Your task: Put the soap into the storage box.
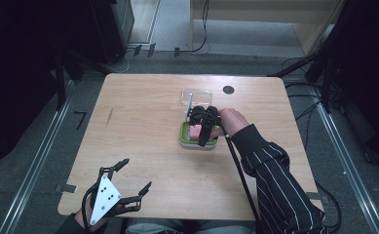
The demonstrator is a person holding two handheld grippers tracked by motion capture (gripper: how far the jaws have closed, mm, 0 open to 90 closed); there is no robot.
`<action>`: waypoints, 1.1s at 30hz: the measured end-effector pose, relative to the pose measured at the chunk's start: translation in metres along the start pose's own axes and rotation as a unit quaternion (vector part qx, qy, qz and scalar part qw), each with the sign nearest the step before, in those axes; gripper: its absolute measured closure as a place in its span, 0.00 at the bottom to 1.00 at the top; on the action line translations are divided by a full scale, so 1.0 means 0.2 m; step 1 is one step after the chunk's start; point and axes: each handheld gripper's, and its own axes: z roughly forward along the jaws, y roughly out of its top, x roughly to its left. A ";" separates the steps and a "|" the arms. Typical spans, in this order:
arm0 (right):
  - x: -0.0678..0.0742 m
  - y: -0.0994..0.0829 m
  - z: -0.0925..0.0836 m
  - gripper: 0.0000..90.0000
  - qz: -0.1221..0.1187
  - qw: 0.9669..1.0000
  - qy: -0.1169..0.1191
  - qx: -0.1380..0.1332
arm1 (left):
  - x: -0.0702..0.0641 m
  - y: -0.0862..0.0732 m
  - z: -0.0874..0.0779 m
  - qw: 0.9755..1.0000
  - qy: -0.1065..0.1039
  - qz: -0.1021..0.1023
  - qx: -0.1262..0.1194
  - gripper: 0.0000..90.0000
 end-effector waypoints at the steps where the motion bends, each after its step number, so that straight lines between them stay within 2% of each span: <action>1: 0.01 -0.01 0.00 0.10 0.008 1.000 0.000 0.001 | 0.00 0.00 0.00 1.000 0.000 0.000 0.000 0.15; 6: 0.04 -0.06 -0.03 0.10 0.015 1.000 -0.006 0.004 | 0.00 0.00 0.00 1.000 0.001 0.001 0.000 0.15; 13: 0.06 -0.16 -0.07 0.11 0.041 0.999 -0.015 0.013 | 0.00 0.00 0.01 1.000 -0.002 0.004 0.001 0.15; 17: 0.08 -0.24 -0.08 0.12 0.065 0.998 -0.021 0.018 | -0.01 0.01 0.02 1.000 -0.005 0.003 -0.001 0.15; 23: 0.09 -0.31 -0.09 0.12 0.080 0.996 -0.021 0.023 | -0.01 0.01 0.03 1.000 -0.009 0.004 -0.001 0.15; 24: 0.10 -0.34 -0.09 0.11 0.089 0.995 -0.021 0.026 | -0.01 0.01 0.03 1.000 -0.010 0.005 -0.001 0.15; 33: 0.13 -0.46 -0.09 0.09 0.116 0.992 -0.024 0.036 | -0.01 0.01 0.05 1.000 -0.014 0.007 -0.001 0.15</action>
